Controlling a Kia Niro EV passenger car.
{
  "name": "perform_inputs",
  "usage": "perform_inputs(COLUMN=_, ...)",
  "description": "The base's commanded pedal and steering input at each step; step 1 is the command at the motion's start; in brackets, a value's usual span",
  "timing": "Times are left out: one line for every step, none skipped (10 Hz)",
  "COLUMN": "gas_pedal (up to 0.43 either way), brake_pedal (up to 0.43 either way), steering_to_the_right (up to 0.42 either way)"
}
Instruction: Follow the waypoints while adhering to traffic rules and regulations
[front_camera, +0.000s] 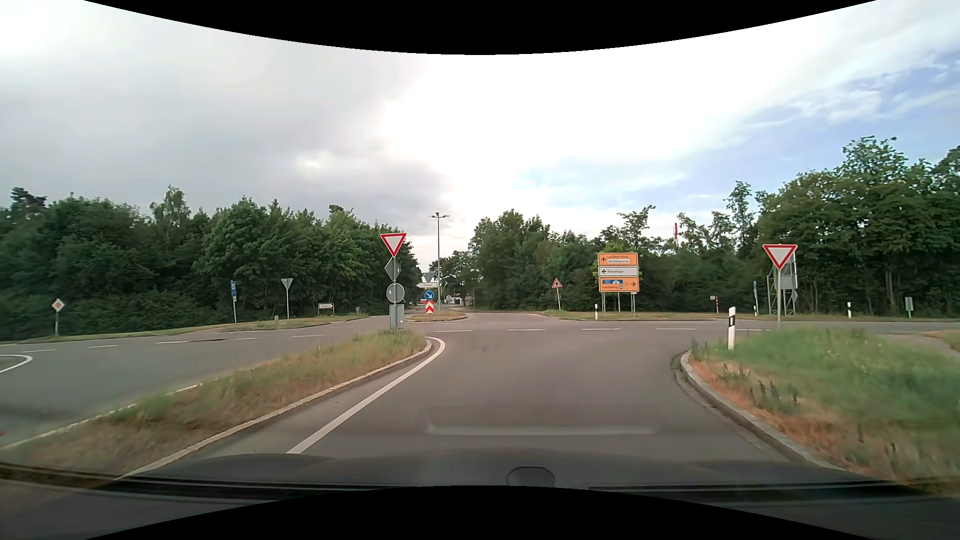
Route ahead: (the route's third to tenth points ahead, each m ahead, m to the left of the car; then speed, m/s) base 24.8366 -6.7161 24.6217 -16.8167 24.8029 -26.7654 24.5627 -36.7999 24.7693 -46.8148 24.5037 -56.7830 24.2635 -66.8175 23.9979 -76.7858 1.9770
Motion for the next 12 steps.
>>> perform_inputs(gas_pedal=0.000, brake_pedal=0.000, steering_to_the_right=0.033)
perform_inputs(gas_pedal=0.000, brake_pedal=0.000, steering_to_the_right=0.038)
perform_inputs(gas_pedal=0.000, brake_pedal=0.000, steering_to_the_right=0.049)
perform_inputs(gas_pedal=0.000, brake_pedal=0.000, steering_to_the_right=0.060)
perform_inputs(gas_pedal=0.000, brake_pedal=0.000, steering_to_the_right=0.069)
perform_inputs(gas_pedal=0.000, brake_pedal=0.000, steering_to_the_right=0.090)
perform_inputs(gas_pedal=0.000, brake_pedal=0.000, steering_to_the_right=0.117)
perform_inputs(gas_pedal=0.000, brake_pedal=0.000, steering_to_the_right=0.131)
perform_inputs(gas_pedal=0.000, brake_pedal=0.000, steering_to_the_right=0.138)
perform_inputs(gas_pedal=0.000, brake_pedal=0.000, steering_to_the_right=0.144)
perform_inputs(gas_pedal=0.000, brake_pedal=0.000, steering_to_the_right=0.148)
perform_inputs(gas_pedal=0.000, brake_pedal=0.012, steering_to_the_right=0.148)
